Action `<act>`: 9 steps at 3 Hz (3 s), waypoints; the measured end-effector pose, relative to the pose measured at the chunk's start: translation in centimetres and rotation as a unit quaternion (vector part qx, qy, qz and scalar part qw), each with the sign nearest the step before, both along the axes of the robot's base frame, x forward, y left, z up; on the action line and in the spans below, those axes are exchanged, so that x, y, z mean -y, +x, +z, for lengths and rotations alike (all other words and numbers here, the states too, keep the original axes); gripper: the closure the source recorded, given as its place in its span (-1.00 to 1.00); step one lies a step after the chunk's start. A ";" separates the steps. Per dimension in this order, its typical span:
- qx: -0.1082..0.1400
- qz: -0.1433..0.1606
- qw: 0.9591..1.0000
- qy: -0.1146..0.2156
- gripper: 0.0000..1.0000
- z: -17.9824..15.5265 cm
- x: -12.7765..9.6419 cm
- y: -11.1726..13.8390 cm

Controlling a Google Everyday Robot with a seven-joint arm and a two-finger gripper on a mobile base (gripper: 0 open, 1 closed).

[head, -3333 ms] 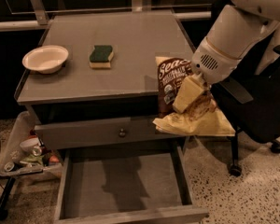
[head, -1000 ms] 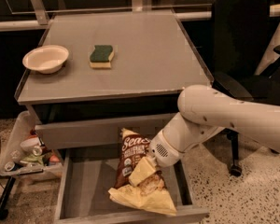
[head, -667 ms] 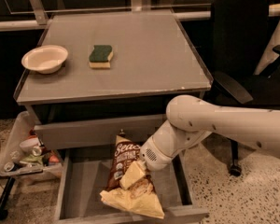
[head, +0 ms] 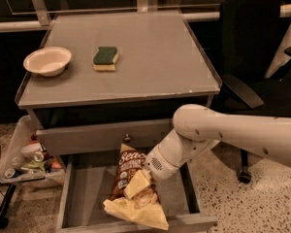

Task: Place brown chip bag into middle drawer

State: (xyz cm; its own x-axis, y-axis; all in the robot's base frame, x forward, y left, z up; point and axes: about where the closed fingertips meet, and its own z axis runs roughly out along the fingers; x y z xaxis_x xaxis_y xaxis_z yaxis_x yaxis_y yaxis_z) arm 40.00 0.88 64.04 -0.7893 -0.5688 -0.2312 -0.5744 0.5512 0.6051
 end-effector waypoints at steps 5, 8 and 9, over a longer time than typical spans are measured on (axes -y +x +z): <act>-0.002 -0.047 0.997 0.060 1.00 -13.1 -3.9 5.7; -0.003 -0.086 0.992 0.097 1.00 -16.8 -3.6 8.2; -0.004 -0.086 0.992 0.097 0.64 -16.8 -3.7 8.2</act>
Offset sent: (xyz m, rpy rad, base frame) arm 0.0231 0.0304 -0.1152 0.1091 0.0229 -0.1175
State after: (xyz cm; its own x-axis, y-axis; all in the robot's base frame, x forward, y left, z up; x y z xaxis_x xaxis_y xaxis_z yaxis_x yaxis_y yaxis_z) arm 48.24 4.53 47.23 -0.8730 -0.3704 -0.3174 -0.4772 0.5133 0.7133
